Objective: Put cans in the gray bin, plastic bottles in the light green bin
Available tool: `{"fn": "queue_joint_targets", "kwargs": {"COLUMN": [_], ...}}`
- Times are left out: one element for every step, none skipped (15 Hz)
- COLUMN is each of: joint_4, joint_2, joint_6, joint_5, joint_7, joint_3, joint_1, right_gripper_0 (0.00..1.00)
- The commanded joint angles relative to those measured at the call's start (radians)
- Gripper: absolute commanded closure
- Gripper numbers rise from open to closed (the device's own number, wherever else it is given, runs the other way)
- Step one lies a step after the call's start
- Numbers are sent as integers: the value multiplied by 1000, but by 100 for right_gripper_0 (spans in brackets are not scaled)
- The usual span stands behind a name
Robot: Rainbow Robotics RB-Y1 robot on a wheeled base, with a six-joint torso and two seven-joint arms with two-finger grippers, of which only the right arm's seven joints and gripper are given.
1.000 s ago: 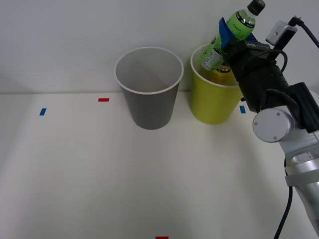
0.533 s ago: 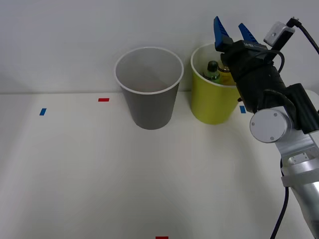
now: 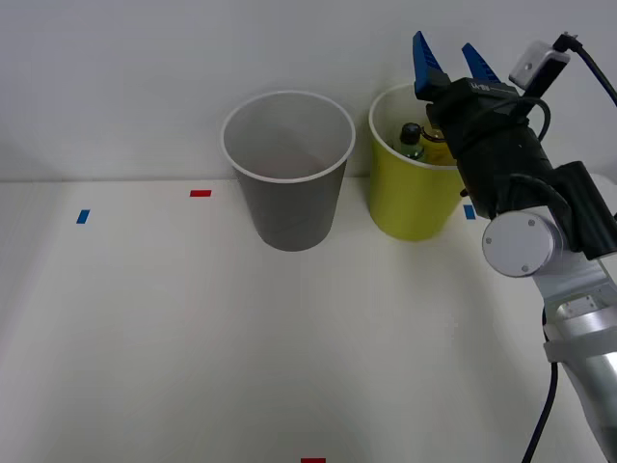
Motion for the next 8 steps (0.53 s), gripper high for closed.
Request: {"fn": "queue_joint_targets", "kwargs": {"joint_4": [-40,-80,-111,-142,-169,-198,-223,-237], "joint_2": [-13,-27,-36,-45,-53,-60,-67,-79], "joint_6": [-13,-19,-19,-21,-36,-57,-76,-111], "joint_5": [7,4,0,0,0,1,4,7], "joint_7": [7,7,5,5,4,7,7,8], "joint_3": [0,0,0,0,0,2,9,28], "joint_1": [40,78,106,132,170,213,259,300], "right_gripper_0": [21,20,20,20,20,21,20,20]}}
